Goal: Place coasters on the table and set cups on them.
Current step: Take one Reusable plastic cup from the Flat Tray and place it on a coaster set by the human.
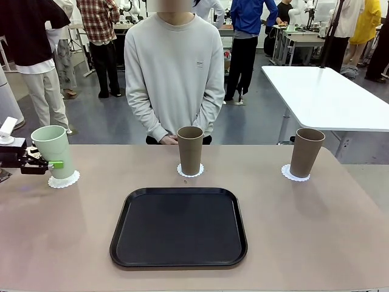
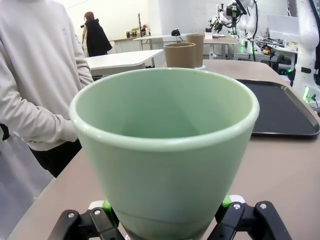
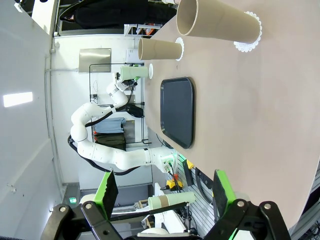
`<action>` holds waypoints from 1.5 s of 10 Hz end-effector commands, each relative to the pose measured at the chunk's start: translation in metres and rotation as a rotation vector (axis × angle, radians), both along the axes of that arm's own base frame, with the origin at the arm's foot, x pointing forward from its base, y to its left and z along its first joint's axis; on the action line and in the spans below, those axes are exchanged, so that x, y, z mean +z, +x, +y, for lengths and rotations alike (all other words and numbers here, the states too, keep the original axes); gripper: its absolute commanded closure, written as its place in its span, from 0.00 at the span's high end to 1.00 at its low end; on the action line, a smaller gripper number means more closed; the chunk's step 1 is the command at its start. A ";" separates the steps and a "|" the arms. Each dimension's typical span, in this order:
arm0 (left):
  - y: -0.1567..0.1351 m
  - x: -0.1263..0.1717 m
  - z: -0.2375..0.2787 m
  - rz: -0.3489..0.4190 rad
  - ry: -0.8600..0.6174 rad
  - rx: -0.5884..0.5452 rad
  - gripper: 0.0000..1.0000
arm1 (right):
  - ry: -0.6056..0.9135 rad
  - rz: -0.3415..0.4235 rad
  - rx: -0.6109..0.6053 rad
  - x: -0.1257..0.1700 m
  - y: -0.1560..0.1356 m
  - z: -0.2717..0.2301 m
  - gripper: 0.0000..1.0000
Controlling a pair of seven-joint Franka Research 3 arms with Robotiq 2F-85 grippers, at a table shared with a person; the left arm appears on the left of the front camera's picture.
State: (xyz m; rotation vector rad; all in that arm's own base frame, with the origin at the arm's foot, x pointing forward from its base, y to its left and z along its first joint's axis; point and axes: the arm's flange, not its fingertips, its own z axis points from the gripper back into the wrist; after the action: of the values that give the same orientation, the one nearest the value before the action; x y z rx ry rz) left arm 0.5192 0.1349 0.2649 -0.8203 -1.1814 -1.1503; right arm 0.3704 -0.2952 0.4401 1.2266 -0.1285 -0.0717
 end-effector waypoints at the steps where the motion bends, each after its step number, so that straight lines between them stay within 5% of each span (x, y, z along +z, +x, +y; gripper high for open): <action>1: 0.006 -0.007 0.003 -0.023 -0.016 -0.020 0.84 | 0.001 0.001 -0.001 0.001 0.000 0.001 1.00; 15: 0.006 -0.023 0.008 0.016 -0.025 -0.013 0.84 | 0.001 0.001 -0.001 0.001 0.000 0.001 1.00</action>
State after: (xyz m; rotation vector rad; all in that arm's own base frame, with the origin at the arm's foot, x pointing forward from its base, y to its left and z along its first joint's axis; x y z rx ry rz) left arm 0.5223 0.1385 0.2413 -0.8547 -1.1648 -1.1316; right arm 0.3704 -0.2952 0.4401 1.2266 -0.1285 -0.0717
